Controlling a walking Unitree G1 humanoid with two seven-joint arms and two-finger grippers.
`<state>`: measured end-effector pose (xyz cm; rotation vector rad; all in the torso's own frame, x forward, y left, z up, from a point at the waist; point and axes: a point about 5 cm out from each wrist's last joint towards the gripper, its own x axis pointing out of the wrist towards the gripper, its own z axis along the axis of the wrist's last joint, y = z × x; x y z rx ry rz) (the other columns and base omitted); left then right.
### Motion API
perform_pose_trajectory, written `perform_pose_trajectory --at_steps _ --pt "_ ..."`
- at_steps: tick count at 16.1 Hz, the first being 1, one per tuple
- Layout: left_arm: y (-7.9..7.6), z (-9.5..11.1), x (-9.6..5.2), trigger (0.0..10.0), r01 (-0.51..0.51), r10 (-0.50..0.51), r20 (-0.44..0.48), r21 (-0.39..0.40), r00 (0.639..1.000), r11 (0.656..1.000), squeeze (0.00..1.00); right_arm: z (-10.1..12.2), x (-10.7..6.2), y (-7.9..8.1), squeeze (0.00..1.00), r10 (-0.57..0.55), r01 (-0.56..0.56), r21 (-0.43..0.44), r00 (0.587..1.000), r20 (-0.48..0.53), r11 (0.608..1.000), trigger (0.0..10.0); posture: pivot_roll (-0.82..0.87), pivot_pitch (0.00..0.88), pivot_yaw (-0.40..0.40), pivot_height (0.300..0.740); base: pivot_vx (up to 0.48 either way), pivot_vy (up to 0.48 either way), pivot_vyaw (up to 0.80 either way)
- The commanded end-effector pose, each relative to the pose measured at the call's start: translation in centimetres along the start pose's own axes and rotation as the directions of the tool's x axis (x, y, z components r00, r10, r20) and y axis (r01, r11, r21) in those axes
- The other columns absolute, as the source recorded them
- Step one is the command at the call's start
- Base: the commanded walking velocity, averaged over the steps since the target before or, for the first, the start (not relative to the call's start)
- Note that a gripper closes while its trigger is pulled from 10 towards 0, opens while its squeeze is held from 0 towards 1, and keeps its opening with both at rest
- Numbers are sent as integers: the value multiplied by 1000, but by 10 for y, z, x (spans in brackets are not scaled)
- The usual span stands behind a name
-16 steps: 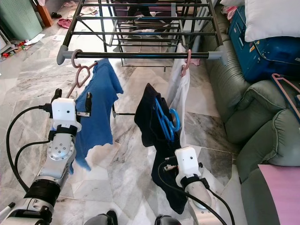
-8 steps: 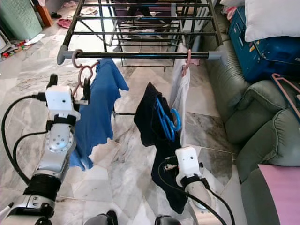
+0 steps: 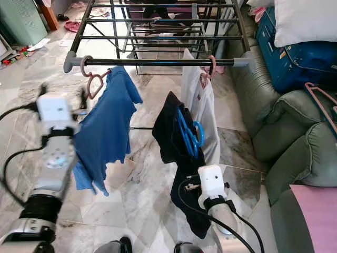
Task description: Hang hanger
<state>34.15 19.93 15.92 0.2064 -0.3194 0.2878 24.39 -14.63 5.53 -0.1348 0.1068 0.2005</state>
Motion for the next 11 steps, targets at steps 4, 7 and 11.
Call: perform_pose_trajectory --at_steps 4,7,11 --pt "35 -52 -25 10000 -82 96 -223 71 970 994 1000 5 0 -2 0 -22 22 1 999 39 1000 10000 -172 155 29 740 0 0 0" --pt "40 -63 -39 10000 -83 113 -261 123 959 989 541 5 0 -2 0 -26 26 5 999 39 1000 10000 -167 155 30 740 0 0 0" --pt "23 -71 -54 10000 -15 48 -301 112 952 994 0 5 2 -1 0 -20 20 6 999 37 1000 10000 -162 152 28 740 -132 0 0"
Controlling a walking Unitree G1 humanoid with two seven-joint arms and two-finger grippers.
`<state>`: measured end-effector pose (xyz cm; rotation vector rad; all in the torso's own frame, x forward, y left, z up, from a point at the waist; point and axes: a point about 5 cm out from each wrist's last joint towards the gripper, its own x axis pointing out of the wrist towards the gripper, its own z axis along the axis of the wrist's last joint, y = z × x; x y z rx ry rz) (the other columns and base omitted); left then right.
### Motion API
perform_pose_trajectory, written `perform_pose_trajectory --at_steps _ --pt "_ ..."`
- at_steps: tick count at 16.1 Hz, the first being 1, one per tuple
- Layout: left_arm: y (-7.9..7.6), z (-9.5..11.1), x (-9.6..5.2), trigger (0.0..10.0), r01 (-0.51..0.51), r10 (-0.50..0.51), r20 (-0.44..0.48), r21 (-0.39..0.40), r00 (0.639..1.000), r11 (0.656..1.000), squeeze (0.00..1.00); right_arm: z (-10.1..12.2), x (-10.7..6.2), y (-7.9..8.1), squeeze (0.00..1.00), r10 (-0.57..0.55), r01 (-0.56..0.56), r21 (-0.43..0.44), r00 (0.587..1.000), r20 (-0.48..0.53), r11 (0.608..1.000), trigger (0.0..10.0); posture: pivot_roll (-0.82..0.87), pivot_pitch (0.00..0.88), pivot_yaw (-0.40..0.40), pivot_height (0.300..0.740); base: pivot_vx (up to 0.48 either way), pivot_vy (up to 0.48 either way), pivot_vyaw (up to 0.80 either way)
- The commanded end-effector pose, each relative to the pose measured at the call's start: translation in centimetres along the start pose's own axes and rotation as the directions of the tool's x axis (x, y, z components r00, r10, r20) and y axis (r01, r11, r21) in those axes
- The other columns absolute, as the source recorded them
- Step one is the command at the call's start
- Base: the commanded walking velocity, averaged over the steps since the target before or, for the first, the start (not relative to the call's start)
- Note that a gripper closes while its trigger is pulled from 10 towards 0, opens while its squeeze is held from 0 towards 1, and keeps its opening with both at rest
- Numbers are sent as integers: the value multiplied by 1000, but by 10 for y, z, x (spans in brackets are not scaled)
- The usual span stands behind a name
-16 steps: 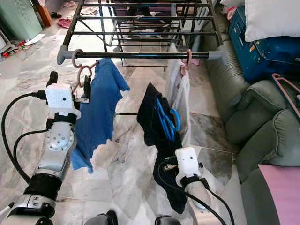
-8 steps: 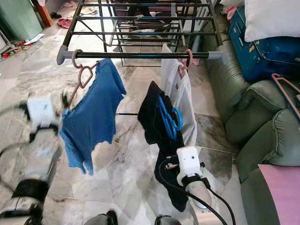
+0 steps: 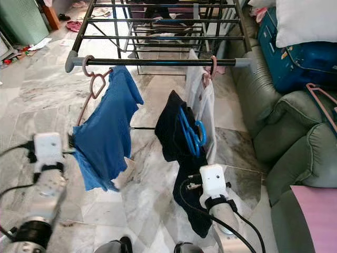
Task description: Hang hanger
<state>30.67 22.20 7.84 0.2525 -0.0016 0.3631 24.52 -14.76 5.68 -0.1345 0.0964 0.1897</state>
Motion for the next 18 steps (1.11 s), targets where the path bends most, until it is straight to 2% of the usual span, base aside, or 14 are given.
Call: perform_pose_trajectory --at_steps 1,11,18 --pt "-1 -1 -2 10000 18 -18 -3 0 1000 1000 0 4 1 1 0 -7 7 5 1000 27 1000 10000 -162 152 28 740 -281 0 0" --pt "-15 3 -4 10000 116 -116 22 -11 993 993 0 3 1 2 0 -15 15 7 999 28 1000 10000 -171 153 40 740 0 472 0" --pt "-18 -2 -7 10000 142 -143 7 7 990 990 0 1 0 3 0 -15 15 6 1000 27 1000 10000 -171 149 45 740 0 480 0"
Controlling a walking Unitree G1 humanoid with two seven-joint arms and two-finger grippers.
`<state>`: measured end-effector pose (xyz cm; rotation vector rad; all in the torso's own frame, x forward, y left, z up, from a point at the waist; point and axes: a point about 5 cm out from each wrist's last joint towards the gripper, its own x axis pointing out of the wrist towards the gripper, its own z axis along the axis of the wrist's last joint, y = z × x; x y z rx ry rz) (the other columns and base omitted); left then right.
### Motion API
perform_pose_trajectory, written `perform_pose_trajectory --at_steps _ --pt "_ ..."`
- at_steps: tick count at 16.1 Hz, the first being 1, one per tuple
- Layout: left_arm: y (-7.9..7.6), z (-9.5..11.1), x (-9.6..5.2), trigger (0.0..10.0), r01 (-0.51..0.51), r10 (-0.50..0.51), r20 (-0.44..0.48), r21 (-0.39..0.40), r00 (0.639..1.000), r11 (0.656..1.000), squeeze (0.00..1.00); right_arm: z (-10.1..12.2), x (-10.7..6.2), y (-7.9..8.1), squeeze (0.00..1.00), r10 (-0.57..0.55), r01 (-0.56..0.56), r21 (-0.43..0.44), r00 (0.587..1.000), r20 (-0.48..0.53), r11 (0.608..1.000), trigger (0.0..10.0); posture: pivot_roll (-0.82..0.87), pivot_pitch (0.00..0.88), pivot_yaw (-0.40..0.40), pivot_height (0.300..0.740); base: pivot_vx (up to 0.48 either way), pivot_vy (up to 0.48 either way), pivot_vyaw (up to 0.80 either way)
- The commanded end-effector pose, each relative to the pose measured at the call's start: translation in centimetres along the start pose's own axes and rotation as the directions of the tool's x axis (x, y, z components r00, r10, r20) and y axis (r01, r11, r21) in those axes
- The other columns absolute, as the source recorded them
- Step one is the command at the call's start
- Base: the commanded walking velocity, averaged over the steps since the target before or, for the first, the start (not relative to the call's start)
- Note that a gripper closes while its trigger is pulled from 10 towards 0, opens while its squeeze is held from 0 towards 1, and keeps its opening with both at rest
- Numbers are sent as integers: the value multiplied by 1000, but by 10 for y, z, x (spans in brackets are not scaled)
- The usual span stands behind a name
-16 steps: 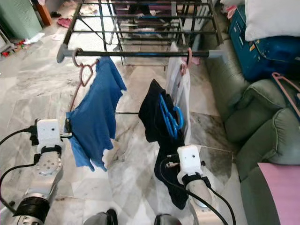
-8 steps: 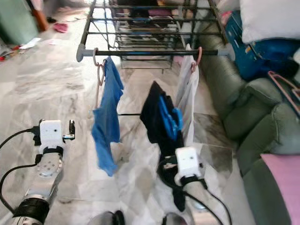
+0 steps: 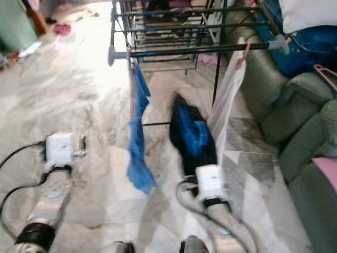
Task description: Hang hanger
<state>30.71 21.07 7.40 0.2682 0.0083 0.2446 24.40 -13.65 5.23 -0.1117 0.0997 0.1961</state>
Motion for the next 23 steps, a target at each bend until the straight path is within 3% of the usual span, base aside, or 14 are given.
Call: perform_pose_trajectory --at_steps 1,4,11,20,22,23 --pt "-7 -5 -4 10000 31 -30 -12 50 999 998 0 4 -1 -8 0 -24 25 -21 999 23 999 10000 -169 148 45 740 0 356 0" --pt "-12 -30 -18 10000 133 -126 -92 75 988 988 0 0 0 -8 0 -30 30 -20 1000 5 999 10000 -168 146 44 740 0 0 0" --pt "-19 -76 -44 10000 244 -191 -293 159 937 957 0 -10 1 -8 0 -38 38 -1 998 -52 999 10000 -171 144 44 740 0 0 0" --pt "-16 -102 -62 10000 305 -182 -431 233 884 923 0 -40 -1 -6 0 2 2 18 984 -177 1000 10000 -163 150 39 740 -240 0 0" --pt "-14 -112 -71 10000 330 -173 -494 252 852 910 0 -61 -7 -6 0 -2 13 42 967 -255 999 10000 -160 147 32 740 -339 0 0" --pt "-14 -112 -71 10000 330 -173 -494 252 852 910 0 -61 -7 -6 0 -2 13 42 967 -255 999 10000 -160 147 32 740 -345 0 0"
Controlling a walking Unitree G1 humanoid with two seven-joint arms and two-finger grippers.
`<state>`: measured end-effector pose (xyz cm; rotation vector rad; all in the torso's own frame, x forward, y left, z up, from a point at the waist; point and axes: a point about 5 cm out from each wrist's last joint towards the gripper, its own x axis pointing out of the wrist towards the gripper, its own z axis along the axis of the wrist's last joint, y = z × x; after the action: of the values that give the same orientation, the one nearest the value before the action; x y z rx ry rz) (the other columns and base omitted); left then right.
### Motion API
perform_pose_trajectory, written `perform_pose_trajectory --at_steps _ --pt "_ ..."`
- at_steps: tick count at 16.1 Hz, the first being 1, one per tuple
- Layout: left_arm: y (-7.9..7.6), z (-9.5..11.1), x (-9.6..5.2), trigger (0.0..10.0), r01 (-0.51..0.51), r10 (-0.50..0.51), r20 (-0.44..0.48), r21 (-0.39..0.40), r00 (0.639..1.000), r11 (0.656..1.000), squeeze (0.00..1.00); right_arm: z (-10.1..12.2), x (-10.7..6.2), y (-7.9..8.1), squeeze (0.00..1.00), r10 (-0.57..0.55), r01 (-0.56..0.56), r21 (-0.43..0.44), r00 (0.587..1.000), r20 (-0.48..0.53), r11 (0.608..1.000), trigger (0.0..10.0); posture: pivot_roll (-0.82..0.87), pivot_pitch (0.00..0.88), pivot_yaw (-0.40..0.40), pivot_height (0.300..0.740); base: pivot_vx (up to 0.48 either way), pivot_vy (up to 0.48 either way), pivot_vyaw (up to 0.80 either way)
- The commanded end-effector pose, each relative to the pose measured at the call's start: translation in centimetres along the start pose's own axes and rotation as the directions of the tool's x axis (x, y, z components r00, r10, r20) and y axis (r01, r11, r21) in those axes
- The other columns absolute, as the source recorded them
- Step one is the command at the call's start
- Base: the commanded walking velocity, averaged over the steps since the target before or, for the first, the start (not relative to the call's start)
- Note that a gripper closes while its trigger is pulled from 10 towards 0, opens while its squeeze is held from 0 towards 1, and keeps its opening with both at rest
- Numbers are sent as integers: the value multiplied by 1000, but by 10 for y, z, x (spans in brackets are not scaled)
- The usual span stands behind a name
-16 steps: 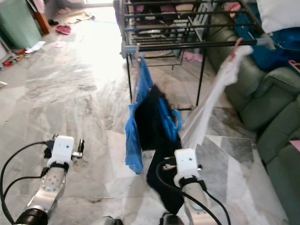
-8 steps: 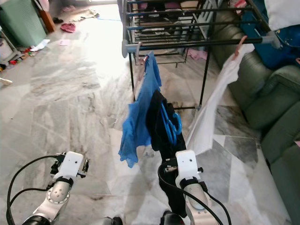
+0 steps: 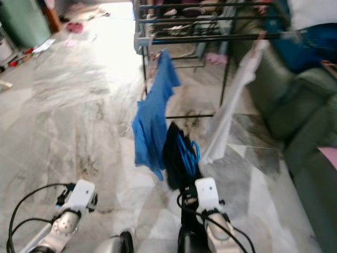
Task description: Hang hanger
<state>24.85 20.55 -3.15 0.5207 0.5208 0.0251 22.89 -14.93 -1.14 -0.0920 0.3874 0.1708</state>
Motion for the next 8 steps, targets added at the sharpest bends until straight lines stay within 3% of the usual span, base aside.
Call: perform_pose_trajectory --at_steps 1,3,7,8 --pt "-2 -16 -6 10000 4 -3 -58 20 998 1000 0 1 2 -3 0 0 0 0 1000 9 1000 10000 -160 147 32 740 -345 0 0" --pt "-6 -29 -11 10000 22 -20 -127 16 992 1000 0 -21 -1 -1 0 20 -20 6 996 -92 1000 10000 -145 138 4 740 -332 0 0" --pt "-11 -40 -16 10000 47 -39 -188 39 981 998 0 -41 -3 -2 0 23 -19 22 983 -181 1000 10000 -138 121 -6 740 -315 0 0" --pt "-13 -44 -18 10000 77 -67 -215 37 974 996 0 -51 -5 -3 0 4 -2 8 970 -243 1000 10000 -130 103 -20 740 0 0 0"
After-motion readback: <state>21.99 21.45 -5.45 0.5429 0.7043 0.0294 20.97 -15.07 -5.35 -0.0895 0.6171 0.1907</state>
